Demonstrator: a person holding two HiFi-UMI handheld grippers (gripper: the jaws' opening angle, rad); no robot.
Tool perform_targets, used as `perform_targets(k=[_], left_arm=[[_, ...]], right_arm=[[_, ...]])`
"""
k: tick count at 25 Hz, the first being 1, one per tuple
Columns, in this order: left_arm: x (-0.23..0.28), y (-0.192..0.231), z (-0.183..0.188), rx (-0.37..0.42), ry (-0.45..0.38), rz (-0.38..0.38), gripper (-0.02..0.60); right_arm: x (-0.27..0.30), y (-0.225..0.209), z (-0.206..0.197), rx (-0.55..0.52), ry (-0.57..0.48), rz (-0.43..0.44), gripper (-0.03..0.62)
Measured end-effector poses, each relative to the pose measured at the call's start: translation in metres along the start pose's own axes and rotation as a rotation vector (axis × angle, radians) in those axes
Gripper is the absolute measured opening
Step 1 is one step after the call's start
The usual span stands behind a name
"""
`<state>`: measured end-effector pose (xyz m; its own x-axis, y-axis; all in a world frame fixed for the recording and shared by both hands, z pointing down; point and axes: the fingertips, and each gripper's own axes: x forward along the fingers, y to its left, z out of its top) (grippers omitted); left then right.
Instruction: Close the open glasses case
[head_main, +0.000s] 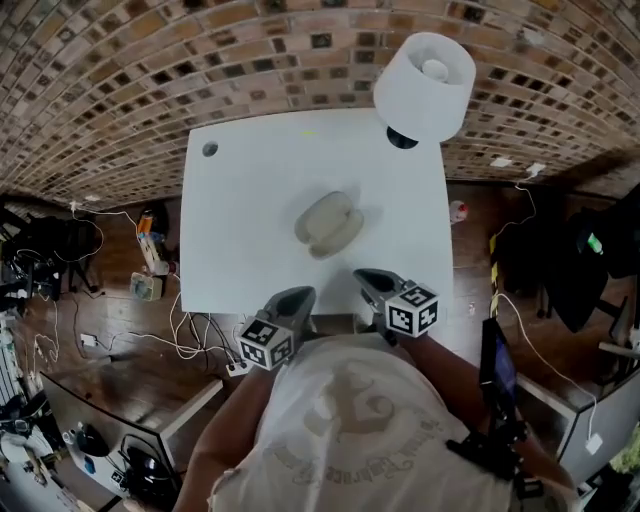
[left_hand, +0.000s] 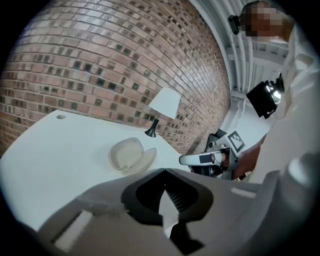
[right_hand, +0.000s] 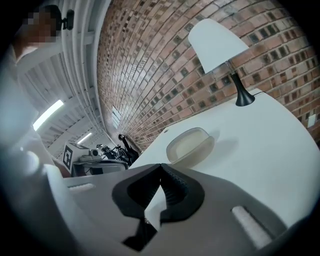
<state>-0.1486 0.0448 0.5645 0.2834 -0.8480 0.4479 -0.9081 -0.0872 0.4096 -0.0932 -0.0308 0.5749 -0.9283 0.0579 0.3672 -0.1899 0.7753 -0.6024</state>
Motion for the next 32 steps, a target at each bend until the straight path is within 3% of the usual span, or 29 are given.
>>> perform_targets(k=[12, 24, 32], left_arm=[[0.023, 0.009, 0.033, 0.143, 0.059, -0.206, 0.006], [0.066, 0.024, 0.016, 0.316, 0.263, -0.204, 0.035], [0.087, 0.033, 0.011, 0.387, 0.326, -0.184, 0.053]], right_arm=[[0.005, 0.002, 0.012, 0.042, -0.12, -0.144, 0.008], [-0.034, -0.021, -0.004, 0.165, -0.231, -0.305, 0.008], [-0.051, -0.027, -0.017, 0.214, -0.265, -0.355, 0.008]])
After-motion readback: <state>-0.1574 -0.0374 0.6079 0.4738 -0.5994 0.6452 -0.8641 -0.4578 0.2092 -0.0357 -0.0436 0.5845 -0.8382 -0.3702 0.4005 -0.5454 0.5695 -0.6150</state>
